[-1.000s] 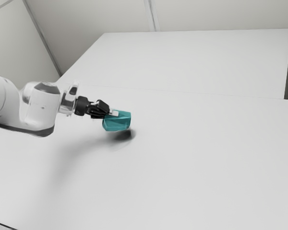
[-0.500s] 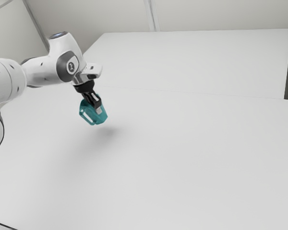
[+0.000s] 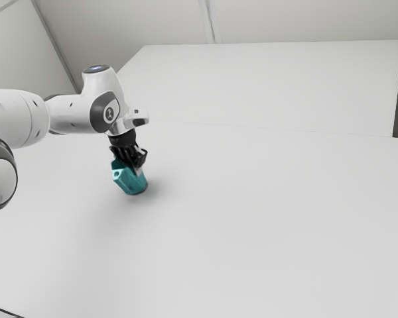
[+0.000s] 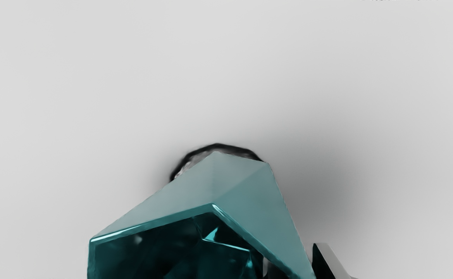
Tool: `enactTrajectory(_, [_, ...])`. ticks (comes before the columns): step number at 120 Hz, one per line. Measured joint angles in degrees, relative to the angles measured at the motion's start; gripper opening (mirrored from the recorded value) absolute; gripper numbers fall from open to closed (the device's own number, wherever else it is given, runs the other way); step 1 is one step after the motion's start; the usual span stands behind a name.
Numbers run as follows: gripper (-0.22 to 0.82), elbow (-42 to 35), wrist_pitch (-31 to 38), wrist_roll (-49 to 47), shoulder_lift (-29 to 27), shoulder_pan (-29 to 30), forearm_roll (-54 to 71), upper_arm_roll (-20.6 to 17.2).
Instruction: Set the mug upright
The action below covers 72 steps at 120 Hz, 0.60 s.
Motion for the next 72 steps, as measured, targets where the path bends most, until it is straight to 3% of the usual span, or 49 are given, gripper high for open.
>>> enactTrajectory(15, [0.23, -0.8, -0.1, -3.1, 0.0, 0.0, 0.0, 0.0])
enactTrajectory(29, [0.39, -0.7, -0.2, -5.6, -0.3, 0.0, 0.1, 0.0])
enactTrajectory(44, [0.49, 4.1, -1.8, -7.7, -1.6, -0.9, 1.9, 0.0])
enactTrajectory(72, [0.56, 23.4, -16.0, -10.5, -4.0, -2.0, 6.2, -1.8])
